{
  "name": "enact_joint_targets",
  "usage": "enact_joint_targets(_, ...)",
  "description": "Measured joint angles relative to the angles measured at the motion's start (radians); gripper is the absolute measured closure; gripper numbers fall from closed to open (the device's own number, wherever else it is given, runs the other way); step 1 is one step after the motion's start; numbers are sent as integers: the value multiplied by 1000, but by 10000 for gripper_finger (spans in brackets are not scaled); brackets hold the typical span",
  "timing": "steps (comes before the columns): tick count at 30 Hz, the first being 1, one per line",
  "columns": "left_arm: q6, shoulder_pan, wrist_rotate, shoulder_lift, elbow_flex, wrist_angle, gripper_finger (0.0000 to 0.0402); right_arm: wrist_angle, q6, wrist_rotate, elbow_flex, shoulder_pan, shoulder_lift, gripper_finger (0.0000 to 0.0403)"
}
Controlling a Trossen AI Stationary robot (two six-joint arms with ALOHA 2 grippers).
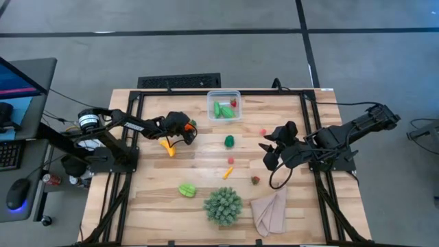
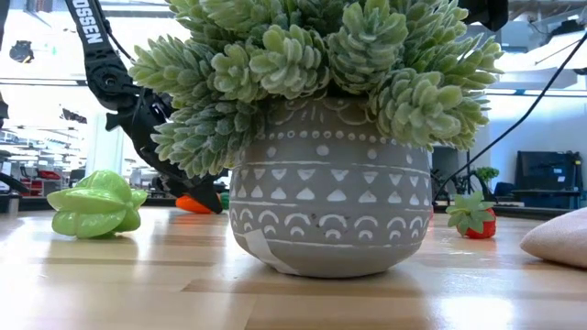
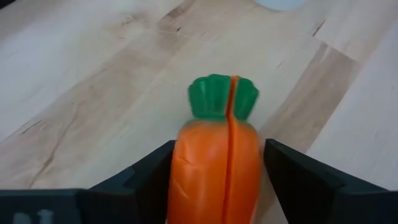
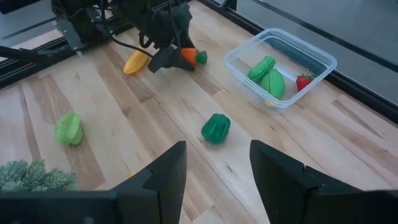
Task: Pick and placing Produce into tupperware
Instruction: Put the carrot into the transparent bin
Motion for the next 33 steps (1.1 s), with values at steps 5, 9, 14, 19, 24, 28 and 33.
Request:
enact_joint_targets(5,-2,1,-1,0,0,-2,208,0,0,3,0,0,0,234)
enact_joint_targets(9,-3,1,0,0,0,-2,231,0,0,3,0,0,0,234)
enact_joint_targets(14,-3,1,1,1,-1,0,234,0,0,3,0,0,0,234)
enact_joint_targets(19,-22,1,5,1,-1,7,223,-1,0,3,0,0,0,234)
enact_joint_targets(24,-47,1,22,-29,-3,12,225,-1,0,3,0,0,0,234)
enact_joint_targets(28,-43,-3,49,-87,-5,10,227,-2,0,4,0,0,0,234)
enact_joint_targets(33,-47,-1,45,-157,-2,14,228,-3,0,20,0,0,0,234)
